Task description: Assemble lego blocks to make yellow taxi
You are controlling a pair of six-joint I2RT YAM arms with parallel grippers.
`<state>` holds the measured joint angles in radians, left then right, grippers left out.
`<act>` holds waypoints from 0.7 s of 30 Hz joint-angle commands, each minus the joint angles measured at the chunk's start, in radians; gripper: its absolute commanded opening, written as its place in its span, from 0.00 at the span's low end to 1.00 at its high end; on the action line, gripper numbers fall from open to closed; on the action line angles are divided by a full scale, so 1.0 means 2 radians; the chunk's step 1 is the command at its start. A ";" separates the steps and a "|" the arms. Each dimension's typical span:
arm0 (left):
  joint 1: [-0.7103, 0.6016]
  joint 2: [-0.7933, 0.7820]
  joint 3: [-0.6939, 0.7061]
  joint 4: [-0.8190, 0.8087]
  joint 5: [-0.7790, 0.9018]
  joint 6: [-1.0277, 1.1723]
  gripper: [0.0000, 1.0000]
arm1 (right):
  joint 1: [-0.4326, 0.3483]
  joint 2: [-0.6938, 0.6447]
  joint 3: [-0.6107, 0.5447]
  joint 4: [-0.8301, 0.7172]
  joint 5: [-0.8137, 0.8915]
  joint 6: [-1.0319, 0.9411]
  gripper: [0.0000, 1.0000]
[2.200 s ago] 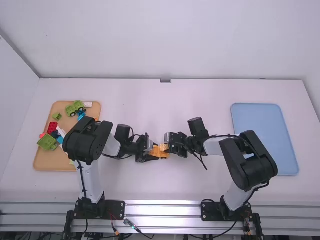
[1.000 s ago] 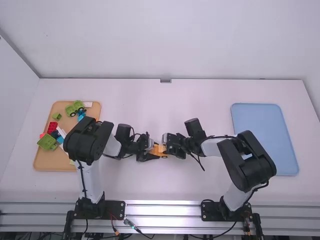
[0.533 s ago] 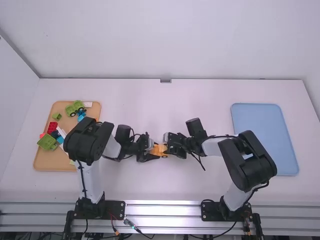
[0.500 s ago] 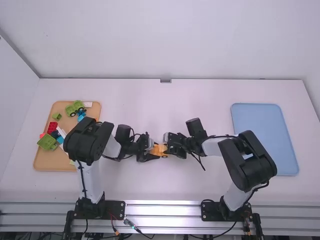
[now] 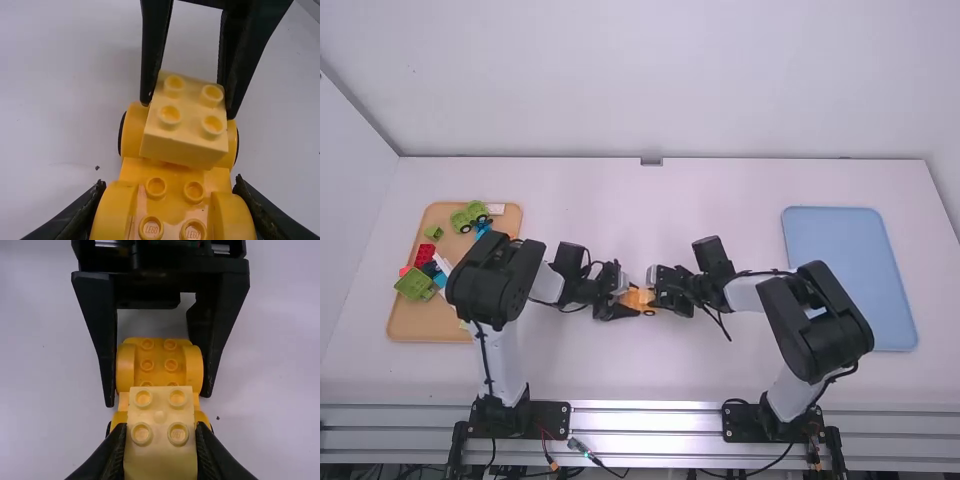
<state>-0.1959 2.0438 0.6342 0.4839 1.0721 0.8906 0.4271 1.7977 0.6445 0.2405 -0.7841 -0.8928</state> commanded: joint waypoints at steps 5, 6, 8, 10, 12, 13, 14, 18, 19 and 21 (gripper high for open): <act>0.000 0.014 -0.031 0.040 -0.060 -0.019 0.55 | -0.001 0.006 0.005 -0.009 -0.002 0.003 0.00; 0.000 0.014 -0.032 0.045 -0.063 -0.023 0.55 | -0.001 0.006 0.005 -0.009 -0.002 0.003 0.00; 0.000 0.014 -0.035 0.051 -0.065 -0.028 0.55 | -0.001 0.006 0.005 -0.009 -0.002 0.003 0.00; 0.000 0.014 -0.036 0.052 -0.064 -0.028 0.55 | 0.000 0.006 0.006 -0.009 -0.002 0.003 0.00; 0.000 0.014 -0.036 0.052 -0.065 -0.028 0.55 | -0.001 0.006 0.005 -0.010 -0.002 0.003 0.00; 0.000 0.014 -0.035 0.052 -0.066 -0.028 0.55 | -0.001 0.006 0.005 -0.010 -0.001 0.003 0.00; 0.000 0.014 -0.035 0.052 -0.068 -0.028 0.55 | 0.000 0.006 0.005 -0.011 0.000 0.003 0.00; 0.000 0.014 -0.035 0.051 -0.073 -0.028 0.55 | -0.002 0.006 0.005 -0.012 0.000 0.003 0.02; 0.000 0.014 -0.036 0.052 -0.073 -0.028 0.55 | -0.001 0.006 0.005 -0.012 0.000 0.003 0.12; 0.000 0.014 -0.036 0.052 -0.073 -0.028 0.55 | -0.001 0.006 0.006 -0.012 -0.001 0.003 0.23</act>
<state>-0.1997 2.0438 0.5831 0.6079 1.0424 0.8719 0.4271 1.7977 0.6445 0.2298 -0.7834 -0.8932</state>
